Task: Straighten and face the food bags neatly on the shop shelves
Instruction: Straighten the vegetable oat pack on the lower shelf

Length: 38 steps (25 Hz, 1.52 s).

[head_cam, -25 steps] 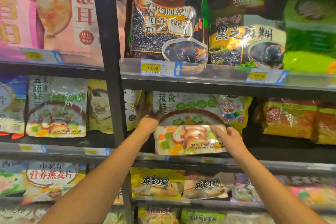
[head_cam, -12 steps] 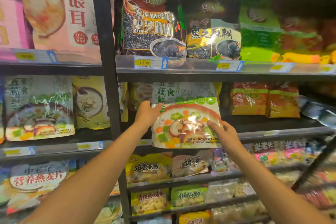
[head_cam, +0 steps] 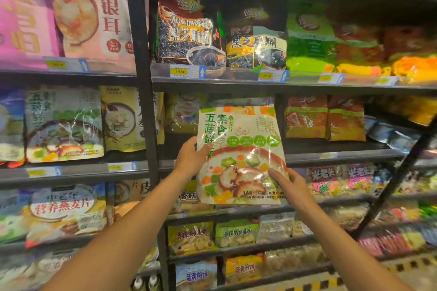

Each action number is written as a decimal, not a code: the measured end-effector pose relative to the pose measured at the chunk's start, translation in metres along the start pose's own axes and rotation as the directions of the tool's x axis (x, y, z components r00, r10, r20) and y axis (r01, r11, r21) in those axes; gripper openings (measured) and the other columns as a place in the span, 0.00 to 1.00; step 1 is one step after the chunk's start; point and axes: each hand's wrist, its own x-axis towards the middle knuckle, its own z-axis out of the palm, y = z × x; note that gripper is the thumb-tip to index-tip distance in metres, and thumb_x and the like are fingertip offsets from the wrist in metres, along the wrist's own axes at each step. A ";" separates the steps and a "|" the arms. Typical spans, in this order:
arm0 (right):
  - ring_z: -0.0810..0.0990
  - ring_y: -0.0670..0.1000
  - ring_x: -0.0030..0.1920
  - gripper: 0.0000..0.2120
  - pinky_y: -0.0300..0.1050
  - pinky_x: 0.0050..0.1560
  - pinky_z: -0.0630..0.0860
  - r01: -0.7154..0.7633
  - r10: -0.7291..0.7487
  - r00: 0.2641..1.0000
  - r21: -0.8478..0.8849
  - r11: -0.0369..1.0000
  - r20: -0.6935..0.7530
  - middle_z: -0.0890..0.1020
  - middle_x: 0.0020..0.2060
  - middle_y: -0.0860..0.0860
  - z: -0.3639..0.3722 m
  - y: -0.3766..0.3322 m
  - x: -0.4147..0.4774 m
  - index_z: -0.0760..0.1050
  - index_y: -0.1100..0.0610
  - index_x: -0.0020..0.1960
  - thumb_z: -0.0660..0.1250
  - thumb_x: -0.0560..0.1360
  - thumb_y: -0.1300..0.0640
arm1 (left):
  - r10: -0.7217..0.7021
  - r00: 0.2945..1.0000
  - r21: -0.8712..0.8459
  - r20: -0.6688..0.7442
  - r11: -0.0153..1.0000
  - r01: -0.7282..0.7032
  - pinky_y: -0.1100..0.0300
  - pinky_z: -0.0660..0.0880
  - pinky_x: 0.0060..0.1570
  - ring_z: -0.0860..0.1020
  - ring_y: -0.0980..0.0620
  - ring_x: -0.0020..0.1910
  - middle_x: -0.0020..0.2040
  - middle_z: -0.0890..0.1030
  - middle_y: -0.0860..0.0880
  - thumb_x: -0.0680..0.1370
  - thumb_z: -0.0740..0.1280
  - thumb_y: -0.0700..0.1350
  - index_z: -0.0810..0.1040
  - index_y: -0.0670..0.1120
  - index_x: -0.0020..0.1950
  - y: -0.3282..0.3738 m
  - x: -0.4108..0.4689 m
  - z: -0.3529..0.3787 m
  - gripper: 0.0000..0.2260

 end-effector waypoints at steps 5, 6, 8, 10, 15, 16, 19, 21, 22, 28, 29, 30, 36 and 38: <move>0.84 0.45 0.47 0.14 0.31 0.34 0.76 -0.022 0.020 0.997 0.020 1.000 0.077 0.85 0.51 0.48 0.005 0.007 -0.055 0.78 0.55 0.60 0.72 0.79 0.49 | -0.010 0.998 -0.031 -0.060 0.999 0.008 0.48 0.81 0.53 0.82 0.53 0.51 0.52 0.83 0.56 0.81 0.69 0.51 0.79 0.52 0.62 0.002 -0.072 -0.025 0.11; 0.84 0.44 0.46 0.14 0.30 0.33 0.76 -0.012 0.010 0.995 0.020 1.000 0.099 0.84 0.51 0.48 0.008 0.006 -0.065 0.77 0.53 0.61 0.72 0.79 0.49 | -0.018 0.997 -0.042 -0.080 0.999 0.015 0.49 0.81 0.52 0.82 0.54 0.52 0.52 0.82 0.57 0.81 0.69 0.50 0.79 0.52 0.62 0.001 -0.086 -0.032 0.10; 0.85 0.46 0.47 0.17 0.35 0.38 0.79 0.003 -0.007 0.989 0.029 1.000 0.147 0.84 0.53 0.48 0.020 0.008 -0.080 0.76 0.52 0.62 0.74 0.77 0.47 | -0.033 0.991 -0.072 -0.132 0.997 0.023 0.48 0.81 0.53 0.83 0.52 0.53 0.53 0.83 0.55 0.81 0.69 0.48 0.79 0.53 0.60 -0.001 -0.111 -0.051 0.08; 0.85 0.50 0.52 0.25 0.49 0.50 0.83 0.039 -0.044 0.983 0.027 0.999 0.177 0.84 0.56 0.49 0.036 0.007 -0.092 0.77 0.50 0.61 0.77 0.70 0.38 | -0.039 0.984 -0.090 -0.174 0.996 0.023 0.50 0.81 0.53 0.83 0.52 0.54 0.54 0.83 0.55 0.81 0.69 0.48 0.79 0.53 0.60 -0.001 -0.129 -0.070 0.08; 0.85 0.48 0.51 0.26 0.41 0.45 0.83 0.091 -0.100 0.952 0.045 0.995 0.289 0.85 0.55 0.50 0.092 -0.005 -0.115 0.77 0.53 0.63 0.76 0.71 0.40 | -0.046 0.961 -0.057 -0.274 0.998 0.031 0.56 0.80 0.46 0.82 0.58 0.50 0.52 0.83 0.57 0.82 0.68 0.49 0.80 0.52 0.63 -0.010 -0.166 -0.134 0.11; 0.85 0.47 0.49 0.22 0.36 0.40 0.81 0.088 -0.099 0.945 0.049 0.995 0.312 0.85 0.54 0.50 0.105 -0.009 -0.118 0.77 0.53 0.62 0.75 0.73 0.44 | -0.048 0.956 -0.062 -0.289 0.998 0.032 0.54 0.81 0.47 0.82 0.57 0.50 0.52 0.83 0.58 0.82 0.68 0.49 0.80 0.53 0.63 -0.014 -0.171 -0.148 0.10; 0.88 0.51 0.51 0.26 0.50 0.50 0.86 0.079 -0.087 0.931 0.038 0.996 0.355 0.86 0.56 0.50 0.141 -0.014 -0.123 0.77 0.50 0.63 0.77 0.70 0.40 | -0.056 0.943 -0.085 -0.328 0.996 0.029 0.59 0.79 0.45 0.82 0.59 0.50 0.51 0.82 0.61 0.82 0.68 0.47 0.79 0.55 0.62 -0.025 -0.183 -0.183 0.09; 0.87 0.53 0.53 0.28 0.59 0.55 0.84 0.077 -0.090 0.922 0.048 0.996 0.377 0.86 0.56 0.50 0.171 -0.017 -0.124 0.77 0.49 0.63 0.77 0.68 0.39 | -0.059 0.934 -0.074 -0.353 0.997 0.035 0.60 0.79 0.45 0.82 0.60 0.50 0.51 0.82 0.61 0.83 0.67 0.47 0.78 0.55 0.63 -0.034 -0.185 -0.208 0.10; 0.87 0.53 0.53 0.27 0.60 0.55 0.84 0.069 -0.085 0.920 0.055 0.996 0.382 0.86 0.57 0.50 0.187 -0.018 -0.123 0.77 0.49 0.63 0.77 0.69 0.39 | -0.058 0.929 -0.064 -0.365 0.997 0.037 0.58 0.80 0.47 0.82 0.58 0.51 0.52 0.83 0.60 0.83 0.67 0.48 0.78 0.55 0.64 -0.041 -0.184 -0.222 0.10; 0.87 0.49 0.51 0.25 0.51 0.50 0.86 0.078 -0.089 0.919 0.044 0.996 0.384 0.86 0.55 0.49 0.294 -0.024 -0.108 0.77 0.51 0.64 0.77 0.71 0.43 | -0.084 0.909 -0.051 -0.409 0.996 0.069 0.50 0.81 0.53 0.83 0.54 0.52 0.53 0.84 0.58 0.82 0.68 0.48 0.79 0.56 0.61 -0.095 -0.151 -0.302 0.08; 0.87 0.47 0.50 0.22 0.47 0.48 0.85 0.081 -0.092 0.921 0.045 0.996 0.378 0.86 0.54 0.48 0.315 -0.027 -0.102 0.78 0.50 0.62 0.77 0.72 0.44 | -0.080 0.907 -0.056 -0.413 0.996 0.063 0.50 0.81 0.53 0.82 0.54 0.52 0.53 0.84 0.58 0.82 0.68 0.47 0.79 0.56 0.62 -0.104 -0.140 -0.318 0.09; 0.87 0.46 0.49 0.19 0.45 0.47 0.85 0.081 -0.093 0.926 0.050 0.995 0.366 0.86 0.53 0.48 0.337 -0.030 -0.095 0.78 0.49 0.60 0.77 0.72 0.46 | -0.081 0.906 -0.063 -0.414 0.996 0.061 0.52 0.81 0.52 0.82 0.55 0.52 0.52 0.83 0.59 0.82 0.68 0.47 0.79 0.56 0.62 -0.113 -0.128 -0.334 0.09; 0.85 0.45 0.51 0.18 0.36 0.46 0.80 0.062 -0.081 0.937 0.064 0.996 0.340 0.86 0.56 0.48 0.453 -0.047 -0.057 0.78 0.53 0.65 0.73 0.78 0.48 | -0.068 0.931 -0.060 -0.359 0.997 0.050 0.55 0.79 0.51 0.82 0.57 0.52 0.51 0.83 0.59 0.82 0.68 0.45 0.80 0.53 0.59 -0.150 -0.048 -0.421 0.07; 0.82 0.41 0.53 0.18 0.31 0.43 0.77 0.070 -0.087 0.932 0.060 0.996 0.351 0.84 0.58 0.46 0.486 -0.054 -0.045 0.75 0.52 0.67 0.70 0.80 0.48 | -0.052 0.937 -0.032 -0.347 0.999 0.043 0.51 0.80 0.53 0.82 0.54 0.53 0.52 0.84 0.56 0.82 0.69 0.45 0.81 0.52 0.58 -0.165 -0.022 -0.445 0.06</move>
